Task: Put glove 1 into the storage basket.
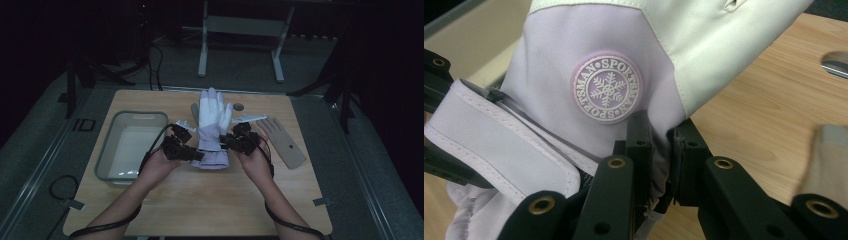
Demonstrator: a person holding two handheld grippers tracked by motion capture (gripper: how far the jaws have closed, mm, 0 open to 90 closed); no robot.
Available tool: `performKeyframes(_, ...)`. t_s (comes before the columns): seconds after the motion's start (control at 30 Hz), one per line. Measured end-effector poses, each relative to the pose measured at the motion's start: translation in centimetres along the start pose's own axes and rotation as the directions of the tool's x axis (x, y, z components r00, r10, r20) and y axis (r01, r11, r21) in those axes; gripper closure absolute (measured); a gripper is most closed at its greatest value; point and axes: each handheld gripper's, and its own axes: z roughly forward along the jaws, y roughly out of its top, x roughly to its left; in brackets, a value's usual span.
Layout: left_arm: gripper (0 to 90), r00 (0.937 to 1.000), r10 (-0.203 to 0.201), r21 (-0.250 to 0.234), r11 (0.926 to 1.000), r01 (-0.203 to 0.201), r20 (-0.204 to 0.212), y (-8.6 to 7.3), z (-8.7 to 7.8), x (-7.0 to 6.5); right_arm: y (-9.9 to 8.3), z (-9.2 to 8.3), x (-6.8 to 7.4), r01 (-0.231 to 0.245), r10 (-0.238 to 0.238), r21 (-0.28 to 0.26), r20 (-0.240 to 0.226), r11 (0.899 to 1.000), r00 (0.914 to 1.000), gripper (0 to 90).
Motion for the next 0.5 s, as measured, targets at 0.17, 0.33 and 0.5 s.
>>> performKeyframes(0.17,75.0,1.0000,-0.007,0.014,0.9999,0.008,-0.005,-0.5,-1.4,1.0,1.0,0.9,1.4,0.004,-0.004,0.004,-0.012,1.000,0.9999,80.8)
performKeyframes(0.33,75.0,0.9998,-0.017,0.014,0.9997,0.018,-0.013,-1.0,-2.3,1.6,1.8,1.8,2.5,0.000,0.000,0.005,-0.024,1.000,0.9997,80.8)
performKeyframes(0.5,75.0,0.9986,-0.036,0.018,0.9992,0.036,-0.039,-2.4,-4.6,3.2,3.2,3.2,4.6,0.009,-0.009,0.008,-0.036,1.000,0.9993,80.8)
